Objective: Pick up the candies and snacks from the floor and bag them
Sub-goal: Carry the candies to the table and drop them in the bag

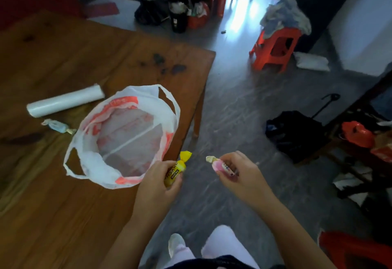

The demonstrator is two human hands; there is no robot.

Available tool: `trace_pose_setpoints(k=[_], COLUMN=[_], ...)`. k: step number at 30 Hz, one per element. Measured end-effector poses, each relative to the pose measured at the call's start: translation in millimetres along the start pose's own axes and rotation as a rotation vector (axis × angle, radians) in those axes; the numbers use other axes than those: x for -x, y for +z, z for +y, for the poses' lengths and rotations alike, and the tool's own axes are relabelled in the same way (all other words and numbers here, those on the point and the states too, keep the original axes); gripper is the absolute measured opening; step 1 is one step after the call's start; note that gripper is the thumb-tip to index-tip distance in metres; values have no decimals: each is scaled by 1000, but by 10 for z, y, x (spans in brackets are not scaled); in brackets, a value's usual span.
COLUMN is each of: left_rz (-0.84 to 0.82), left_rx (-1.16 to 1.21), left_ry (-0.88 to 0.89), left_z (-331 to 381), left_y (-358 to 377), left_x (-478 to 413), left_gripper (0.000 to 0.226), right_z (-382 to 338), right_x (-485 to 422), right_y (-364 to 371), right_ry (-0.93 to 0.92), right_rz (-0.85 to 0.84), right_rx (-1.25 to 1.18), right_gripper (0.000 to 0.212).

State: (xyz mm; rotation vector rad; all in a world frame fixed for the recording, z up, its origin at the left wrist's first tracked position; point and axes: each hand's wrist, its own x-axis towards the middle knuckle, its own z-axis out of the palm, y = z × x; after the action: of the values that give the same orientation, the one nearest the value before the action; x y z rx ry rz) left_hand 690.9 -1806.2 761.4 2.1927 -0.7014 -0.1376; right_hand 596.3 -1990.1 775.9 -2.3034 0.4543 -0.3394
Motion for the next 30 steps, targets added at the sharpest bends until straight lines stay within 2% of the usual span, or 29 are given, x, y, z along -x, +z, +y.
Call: trace_pose_setpoints(k=[4,6,11,19,24,30], left_rz=[113,202,459,692,762,807], left_rx=[-36,-73,-64,-140,-197,-212], left_ry=[-117,-153,-378,-582,-710,-780], left_z=[-71,-125,-155,-182,-236,-254], left_y=[-45,-88,-131,-25,78,138], left_x=[-215,-324,-432,-496,-440,-512], left_gripper=[19,20,16,19,26,23], right_z=[38,9,-155,-413,-457,-421], right_x=[-612,-984,-1760,-2431,-2528,-2549], right_y=[100,161,367,1101,1638,1920], right_ry=[-111,-185,-371,-581,-654,-673], right_rz=[-151,-240,-489,-808,-908,-899], right_rx=[-2,-5,-11,17,85,223], right_gripper=[13,15,26,28,23,24])
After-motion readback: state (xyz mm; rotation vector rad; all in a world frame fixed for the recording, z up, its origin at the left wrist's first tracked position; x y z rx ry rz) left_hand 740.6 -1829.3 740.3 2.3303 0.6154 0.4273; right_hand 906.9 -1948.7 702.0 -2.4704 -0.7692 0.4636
